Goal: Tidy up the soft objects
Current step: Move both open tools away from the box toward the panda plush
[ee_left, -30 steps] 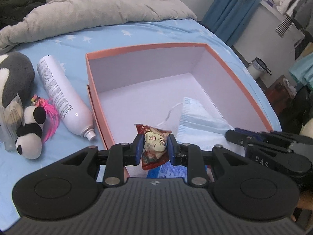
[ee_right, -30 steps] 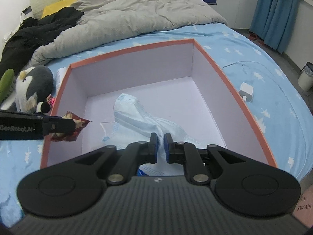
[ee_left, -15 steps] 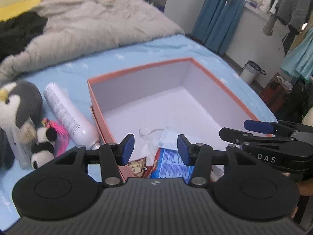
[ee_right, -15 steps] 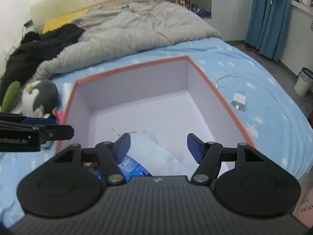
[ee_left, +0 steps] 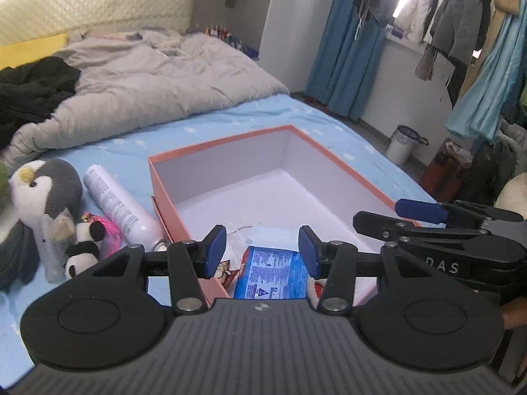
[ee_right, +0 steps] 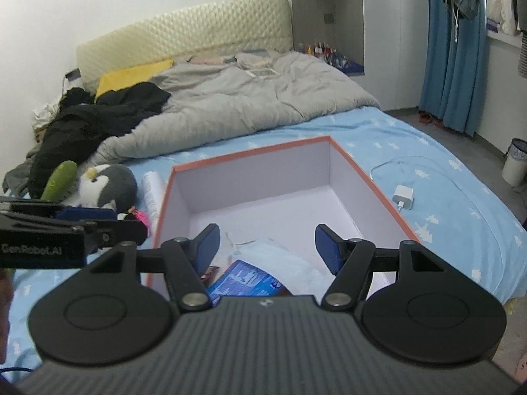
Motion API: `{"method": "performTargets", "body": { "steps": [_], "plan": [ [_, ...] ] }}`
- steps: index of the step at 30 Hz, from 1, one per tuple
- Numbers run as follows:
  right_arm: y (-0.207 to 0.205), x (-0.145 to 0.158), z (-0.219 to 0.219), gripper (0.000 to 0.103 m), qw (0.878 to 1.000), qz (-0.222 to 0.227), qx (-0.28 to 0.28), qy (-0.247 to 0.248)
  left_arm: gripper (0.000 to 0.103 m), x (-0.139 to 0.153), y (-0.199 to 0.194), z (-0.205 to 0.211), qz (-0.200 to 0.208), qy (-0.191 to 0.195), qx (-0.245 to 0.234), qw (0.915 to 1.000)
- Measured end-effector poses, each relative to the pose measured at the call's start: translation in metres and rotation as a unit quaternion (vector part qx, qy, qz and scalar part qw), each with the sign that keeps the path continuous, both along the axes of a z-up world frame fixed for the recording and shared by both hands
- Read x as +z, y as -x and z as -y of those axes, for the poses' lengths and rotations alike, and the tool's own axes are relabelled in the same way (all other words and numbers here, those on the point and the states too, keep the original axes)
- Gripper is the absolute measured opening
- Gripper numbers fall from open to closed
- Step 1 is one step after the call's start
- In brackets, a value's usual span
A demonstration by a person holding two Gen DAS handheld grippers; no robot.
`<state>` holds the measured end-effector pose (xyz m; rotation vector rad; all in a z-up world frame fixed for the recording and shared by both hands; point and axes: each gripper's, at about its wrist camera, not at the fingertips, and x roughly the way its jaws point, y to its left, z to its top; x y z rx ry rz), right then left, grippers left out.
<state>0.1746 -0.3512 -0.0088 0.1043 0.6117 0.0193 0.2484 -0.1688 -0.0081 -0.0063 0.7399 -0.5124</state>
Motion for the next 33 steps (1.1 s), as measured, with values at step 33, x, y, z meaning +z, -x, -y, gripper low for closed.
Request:
{"method": "performTargets", "body": {
  "steps": [33],
  "plan": [
    [0.109,-0.016,-0.064,0.066,0.999,0.026,0.016,-0.024,0.055,-0.019,0.115,-0.089,-0.009,0.039,0.058,0.9975]
  ]
}}
